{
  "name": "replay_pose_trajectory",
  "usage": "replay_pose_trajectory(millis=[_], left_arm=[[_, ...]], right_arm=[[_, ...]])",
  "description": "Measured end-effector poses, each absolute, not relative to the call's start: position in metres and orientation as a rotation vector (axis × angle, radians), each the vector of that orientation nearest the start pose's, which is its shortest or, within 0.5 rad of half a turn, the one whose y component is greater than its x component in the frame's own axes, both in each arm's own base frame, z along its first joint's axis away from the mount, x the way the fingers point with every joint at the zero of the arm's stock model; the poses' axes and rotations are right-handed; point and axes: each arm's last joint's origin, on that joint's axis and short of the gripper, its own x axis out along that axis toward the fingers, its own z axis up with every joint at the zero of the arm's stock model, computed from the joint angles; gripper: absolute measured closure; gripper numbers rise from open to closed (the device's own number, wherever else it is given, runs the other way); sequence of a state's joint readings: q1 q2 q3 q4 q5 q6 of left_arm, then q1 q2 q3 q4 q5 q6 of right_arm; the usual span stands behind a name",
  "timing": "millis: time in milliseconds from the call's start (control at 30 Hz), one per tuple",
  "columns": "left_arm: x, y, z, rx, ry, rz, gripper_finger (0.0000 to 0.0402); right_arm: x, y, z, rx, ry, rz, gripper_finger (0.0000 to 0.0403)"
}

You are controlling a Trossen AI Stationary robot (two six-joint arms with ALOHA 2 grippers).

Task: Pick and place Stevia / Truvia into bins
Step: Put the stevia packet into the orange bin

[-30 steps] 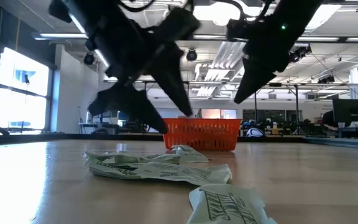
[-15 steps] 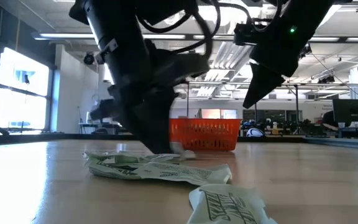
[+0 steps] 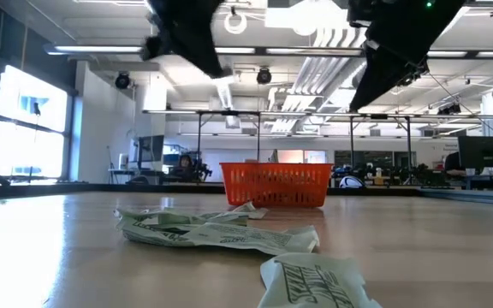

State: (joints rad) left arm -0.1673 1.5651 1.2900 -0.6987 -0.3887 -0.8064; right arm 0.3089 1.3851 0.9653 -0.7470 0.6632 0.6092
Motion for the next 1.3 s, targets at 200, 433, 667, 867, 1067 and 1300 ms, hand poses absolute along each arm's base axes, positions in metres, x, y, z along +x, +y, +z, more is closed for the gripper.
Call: replay_pose_trajectory(millis=[200,433,667,867,1067,1300], left_arm=[[0.361,0.028,0.248,-0.541,0.794,0.380,0.0352],[0.362,0.040,0.216,-0.661,0.992,0.371,0.0179],[0.301,-0.038,0.274,-0.547,0.983,0.457,0.0110],[0.238,-0.096,0.251,-0.740,0.995,0.593,0.0135],[0.202,-0.141,0.234,-0.931,0.829,0.611,0.0177],[0.185,-0.161,0.231,-0.953,0.778,0.621,0.0206]], right_arm=[[0.251,0.058,0.233,0.037,0.903,-0.581,0.0153],[0.251,0.072,0.222,0.087,0.970,-0.538,0.0153],[0.275,0.110,0.213,-0.045,0.894,-0.158,0.0153],[0.332,0.119,0.169,-0.305,0.822,0.177,0.0153],[0.390,0.105,0.154,-0.337,0.888,0.256,0.0153],[0.424,0.056,0.132,-0.160,1.135,0.233,0.0154]])
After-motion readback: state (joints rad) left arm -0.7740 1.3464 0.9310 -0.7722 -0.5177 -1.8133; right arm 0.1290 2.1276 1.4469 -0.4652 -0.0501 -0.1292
